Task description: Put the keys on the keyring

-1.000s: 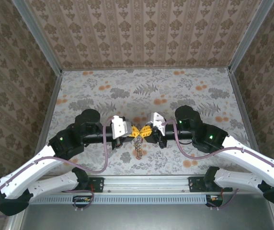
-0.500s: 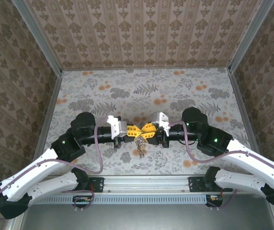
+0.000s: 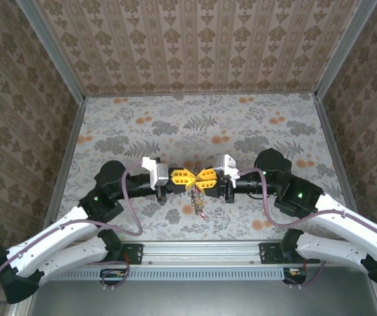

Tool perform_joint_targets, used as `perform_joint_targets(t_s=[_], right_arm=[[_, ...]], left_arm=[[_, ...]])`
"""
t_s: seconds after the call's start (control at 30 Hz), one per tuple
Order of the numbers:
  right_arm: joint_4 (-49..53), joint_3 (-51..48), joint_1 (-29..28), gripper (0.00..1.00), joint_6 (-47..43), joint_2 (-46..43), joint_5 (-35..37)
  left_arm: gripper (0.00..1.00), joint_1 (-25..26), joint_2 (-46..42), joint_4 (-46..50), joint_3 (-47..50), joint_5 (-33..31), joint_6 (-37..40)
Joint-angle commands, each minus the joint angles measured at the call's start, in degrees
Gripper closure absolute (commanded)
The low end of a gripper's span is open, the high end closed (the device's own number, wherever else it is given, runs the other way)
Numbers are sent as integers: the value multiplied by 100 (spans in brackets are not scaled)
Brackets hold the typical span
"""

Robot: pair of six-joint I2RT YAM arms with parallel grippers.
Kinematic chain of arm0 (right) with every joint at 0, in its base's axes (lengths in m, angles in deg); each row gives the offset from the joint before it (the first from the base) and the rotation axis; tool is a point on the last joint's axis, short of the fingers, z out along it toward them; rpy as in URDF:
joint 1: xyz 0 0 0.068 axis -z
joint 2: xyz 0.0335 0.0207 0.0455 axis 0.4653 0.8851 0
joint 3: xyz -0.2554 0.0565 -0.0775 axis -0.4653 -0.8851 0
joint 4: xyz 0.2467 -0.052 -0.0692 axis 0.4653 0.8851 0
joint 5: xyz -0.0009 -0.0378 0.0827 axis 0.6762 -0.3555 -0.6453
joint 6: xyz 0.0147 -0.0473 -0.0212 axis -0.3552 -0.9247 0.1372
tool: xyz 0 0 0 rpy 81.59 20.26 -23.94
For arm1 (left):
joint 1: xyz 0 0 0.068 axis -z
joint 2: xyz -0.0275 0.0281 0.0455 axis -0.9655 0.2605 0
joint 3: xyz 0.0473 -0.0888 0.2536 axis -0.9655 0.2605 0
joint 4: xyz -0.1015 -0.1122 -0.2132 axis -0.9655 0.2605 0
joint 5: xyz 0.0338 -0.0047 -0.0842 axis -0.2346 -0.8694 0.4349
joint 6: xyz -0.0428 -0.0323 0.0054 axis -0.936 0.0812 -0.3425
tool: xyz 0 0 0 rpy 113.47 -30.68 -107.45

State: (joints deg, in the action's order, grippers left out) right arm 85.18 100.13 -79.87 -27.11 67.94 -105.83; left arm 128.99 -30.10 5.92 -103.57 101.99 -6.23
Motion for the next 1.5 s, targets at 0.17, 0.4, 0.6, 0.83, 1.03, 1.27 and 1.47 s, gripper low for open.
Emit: perform_joint_targets(t_s=[0.17,0.4,0.6,0.83,1.03,1.27,1.47], right_arm=[[-152,-72,53,100,113,-152,305],[224,109,64,100,-76,-109,1029],[358,173,59,100,-154,-17,1084],[419,212,40,100,-194,56,779],[555,310,5,100,-222,239,580],[564,313,-2,100,-222,258,532],[573,331,-22,100,-219,255,454]], left_arm=[[100,-100,-130,-218,-271,37,-152],[86,23,299,3125,-1883,-530,947],[74,391,928,4918,-2916,-1403,1631],[69,502,1184,5039,-3010,-1484,1785],[67,504,1316,5060,-3016,-1508,1839],[67,507,1413,5164,-3018,-1541,1897],[68,529,1557,5327,-3027,-1513,1983]])
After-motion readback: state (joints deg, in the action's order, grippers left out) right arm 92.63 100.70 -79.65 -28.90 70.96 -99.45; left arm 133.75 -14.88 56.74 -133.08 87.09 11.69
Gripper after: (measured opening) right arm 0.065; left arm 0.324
